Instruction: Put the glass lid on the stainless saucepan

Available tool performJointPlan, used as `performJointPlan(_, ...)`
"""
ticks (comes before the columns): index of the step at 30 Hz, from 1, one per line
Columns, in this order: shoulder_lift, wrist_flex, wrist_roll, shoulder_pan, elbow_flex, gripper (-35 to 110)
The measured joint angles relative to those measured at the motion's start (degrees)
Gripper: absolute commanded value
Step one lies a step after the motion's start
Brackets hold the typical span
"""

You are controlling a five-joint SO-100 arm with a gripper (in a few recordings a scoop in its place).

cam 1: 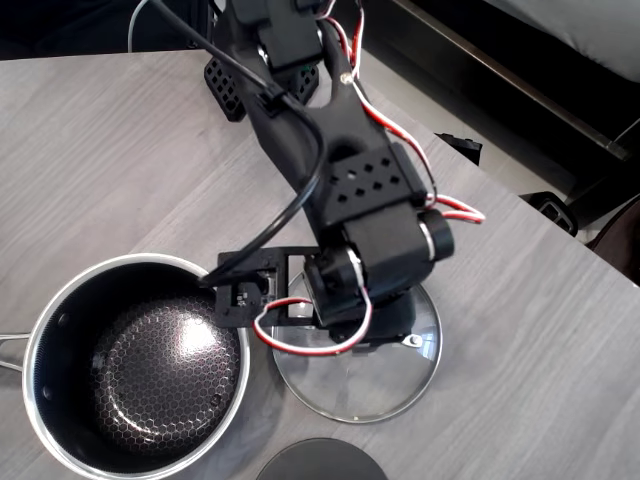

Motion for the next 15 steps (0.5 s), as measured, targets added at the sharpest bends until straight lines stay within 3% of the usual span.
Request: performJointPlan(15, -2.6, -0.4, 0.0, -0.5, 0.2, 11)
